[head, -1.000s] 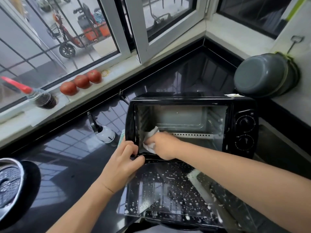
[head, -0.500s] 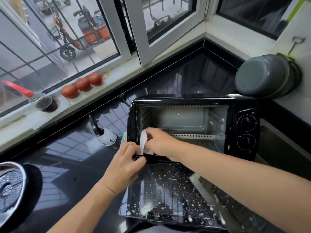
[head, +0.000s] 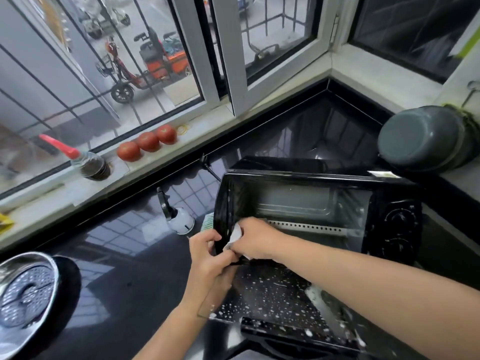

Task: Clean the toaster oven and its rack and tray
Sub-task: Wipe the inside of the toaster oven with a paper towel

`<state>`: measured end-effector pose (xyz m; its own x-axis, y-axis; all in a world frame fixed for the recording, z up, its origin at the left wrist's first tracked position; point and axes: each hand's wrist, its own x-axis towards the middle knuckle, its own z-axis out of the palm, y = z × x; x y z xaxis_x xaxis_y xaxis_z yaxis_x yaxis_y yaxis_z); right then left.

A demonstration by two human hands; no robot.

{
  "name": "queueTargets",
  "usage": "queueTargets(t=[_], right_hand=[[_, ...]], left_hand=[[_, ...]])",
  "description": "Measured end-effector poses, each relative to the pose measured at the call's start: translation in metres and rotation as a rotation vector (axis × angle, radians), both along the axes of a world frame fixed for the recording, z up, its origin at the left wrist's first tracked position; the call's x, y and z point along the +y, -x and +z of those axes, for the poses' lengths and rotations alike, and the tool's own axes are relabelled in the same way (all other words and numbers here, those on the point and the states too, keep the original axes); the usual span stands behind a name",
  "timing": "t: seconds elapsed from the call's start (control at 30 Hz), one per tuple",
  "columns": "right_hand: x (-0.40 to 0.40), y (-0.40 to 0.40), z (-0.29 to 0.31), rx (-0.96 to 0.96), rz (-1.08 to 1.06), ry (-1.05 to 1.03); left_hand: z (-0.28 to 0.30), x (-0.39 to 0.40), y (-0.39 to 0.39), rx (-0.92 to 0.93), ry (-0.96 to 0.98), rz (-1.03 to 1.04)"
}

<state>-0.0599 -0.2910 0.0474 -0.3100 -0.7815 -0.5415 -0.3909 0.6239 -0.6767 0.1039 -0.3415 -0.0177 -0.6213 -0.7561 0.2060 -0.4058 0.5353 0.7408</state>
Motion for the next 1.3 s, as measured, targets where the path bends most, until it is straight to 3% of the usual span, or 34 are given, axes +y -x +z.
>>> queueTargets(t=[0.1,0.17,0.23,0.3,0.4,0.5,0.63,0.7,0.8,0.87,1.03,1.2,1.3], right_hand=[[-0.004,-0.001,0.006,0.005,-0.046,-0.006],[-0.004,-0.002,0.012,-0.007,-0.091,0.021],[-0.005,0.002,0.023,-0.035,-0.151,0.077],[-0.019,0.017,0.033,-0.147,-0.339,0.171],[-0.045,0.044,0.047,-0.396,-0.665,0.298],[-0.053,0.043,0.043,-0.665,-0.729,0.362],[-0.062,0.040,0.037,-0.609,-0.803,0.404],[-0.066,0.040,0.037,-0.589,-0.858,0.415],[-0.067,0.038,0.034,-0.585,-0.817,0.450],[-0.065,0.040,0.034,-0.589,-0.754,0.458],[-0.055,0.047,0.035,-0.578,-0.538,0.415],[-0.033,0.028,0.024,-0.184,-0.179,0.067],[-0.028,0.023,0.029,-0.106,-0.077,-0.033]], left_hand=[[0.014,0.005,0.005,0.102,-0.287,0.041],[0.022,0.005,0.010,0.127,-0.268,0.035],[0.038,0.006,0.019,0.112,-0.132,0.007],[0.045,0.001,0.026,0.210,-0.232,-0.024],[0.050,-0.005,0.022,0.091,-0.274,-0.106],[0.061,-0.005,0.023,0.063,-0.315,-0.125],[0.060,0.007,0.030,0.503,-0.786,0.001],[0.055,0.018,0.029,0.544,-0.775,0.076],[0.047,0.026,0.030,0.380,-0.334,0.081],[0.031,0.021,0.024,0.347,-0.169,-0.003],[0.027,0.013,0.018,0.437,-0.270,-0.110],[0.023,0.011,0.021,0.429,-0.309,-0.107],[0.022,0.011,0.019,0.426,-0.329,-0.114]])
